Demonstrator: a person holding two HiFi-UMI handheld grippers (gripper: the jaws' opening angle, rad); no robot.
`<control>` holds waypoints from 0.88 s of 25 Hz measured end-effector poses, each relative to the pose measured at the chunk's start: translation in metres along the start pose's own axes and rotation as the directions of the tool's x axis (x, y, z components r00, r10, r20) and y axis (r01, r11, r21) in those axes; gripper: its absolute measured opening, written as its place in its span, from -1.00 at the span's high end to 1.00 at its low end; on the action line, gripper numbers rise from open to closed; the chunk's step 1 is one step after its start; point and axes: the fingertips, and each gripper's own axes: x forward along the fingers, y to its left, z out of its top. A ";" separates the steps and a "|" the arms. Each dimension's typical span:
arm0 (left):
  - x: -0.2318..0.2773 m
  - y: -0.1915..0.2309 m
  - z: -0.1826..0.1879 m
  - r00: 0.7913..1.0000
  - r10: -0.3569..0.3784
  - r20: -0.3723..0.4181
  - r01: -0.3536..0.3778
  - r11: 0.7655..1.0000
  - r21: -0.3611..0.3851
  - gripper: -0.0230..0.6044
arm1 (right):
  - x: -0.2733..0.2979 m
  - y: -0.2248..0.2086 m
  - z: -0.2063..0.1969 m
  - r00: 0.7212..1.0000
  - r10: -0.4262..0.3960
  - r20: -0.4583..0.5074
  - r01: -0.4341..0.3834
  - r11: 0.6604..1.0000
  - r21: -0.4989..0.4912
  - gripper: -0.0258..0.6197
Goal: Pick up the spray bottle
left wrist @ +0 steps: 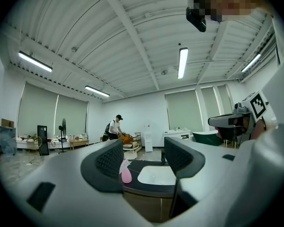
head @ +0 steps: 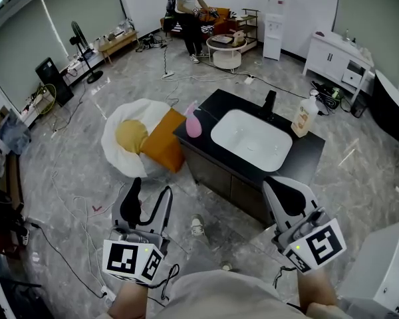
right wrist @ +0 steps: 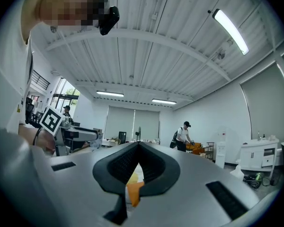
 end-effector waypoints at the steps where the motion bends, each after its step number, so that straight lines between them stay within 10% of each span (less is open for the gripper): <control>1: 0.008 0.004 -0.005 1.000 0.000 -0.005 0.000 1.000 0.000 0.05 | 0.007 -0.003 -0.003 1.000 -0.004 0.007 0.004 1.000 0.007 0.83; 22: 0.237 0.138 -0.067 0.989 -0.104 -0.105 0.105 0.994 0.005 0.05 | 0.232 -0.108 -0.055 0.990 -0.118 -0.074 0.119 0.993 0.020 0.83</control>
